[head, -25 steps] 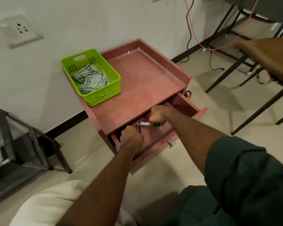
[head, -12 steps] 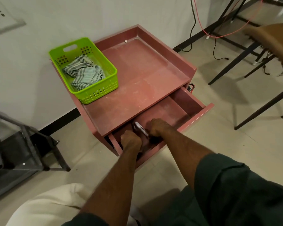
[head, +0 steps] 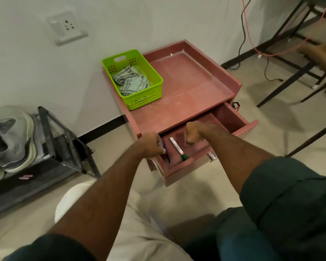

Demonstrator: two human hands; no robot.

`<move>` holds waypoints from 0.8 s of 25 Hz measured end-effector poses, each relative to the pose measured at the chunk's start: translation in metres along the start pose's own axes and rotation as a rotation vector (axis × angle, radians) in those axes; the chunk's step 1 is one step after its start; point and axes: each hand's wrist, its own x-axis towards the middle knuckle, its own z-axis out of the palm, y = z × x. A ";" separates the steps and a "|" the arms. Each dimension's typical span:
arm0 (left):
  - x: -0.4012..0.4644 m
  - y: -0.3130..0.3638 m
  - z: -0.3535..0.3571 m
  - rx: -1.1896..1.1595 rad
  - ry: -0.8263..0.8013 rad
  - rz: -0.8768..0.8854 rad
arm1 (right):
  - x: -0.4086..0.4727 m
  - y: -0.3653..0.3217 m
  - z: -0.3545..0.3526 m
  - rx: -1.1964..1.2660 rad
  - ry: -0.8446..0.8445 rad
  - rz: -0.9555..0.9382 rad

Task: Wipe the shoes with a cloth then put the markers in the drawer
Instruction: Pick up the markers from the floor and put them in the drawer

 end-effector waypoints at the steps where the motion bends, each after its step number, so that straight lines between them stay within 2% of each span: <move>1: -0.011 -0.003 -0.011 0.031 0.033 0.020 | -0.014 -0.010 -0.009 -0.002 -0.037 -0.040; 4: -0.051 -0.015 -0.056 0.003 0.155 0.078 | -0.057 -0.055 -0.036 0.105 -0.121 -0.149; 7: -0.107 -0.038 -0.111 0.012 0.300 0.108 | -0.086 -0.119 -0.050 0.273 -0.041 -0.328; 10: -0.188 -0.091 -0.166 -0.025 0.500 0.030 | -0.109 -0.222 -0.057 0.392 0.075 -0.538; 12: -0.245 -0.138 -0.188 -0.064 0.605 -0.046 | -0.124 -0.300 -0.053 0.466 0.103 -0.660; 15: -0.334 -0.218 -0.201 -0.084 0.711 -0.221 | -0.143 -0.417 -0.019 0.430 0.068 -0.787; 20: -0.458 -0.376 -0.156 -0.276 0.872 -0.591 | -0.148 -0.575 0.085 0.253 -0.067 -0.905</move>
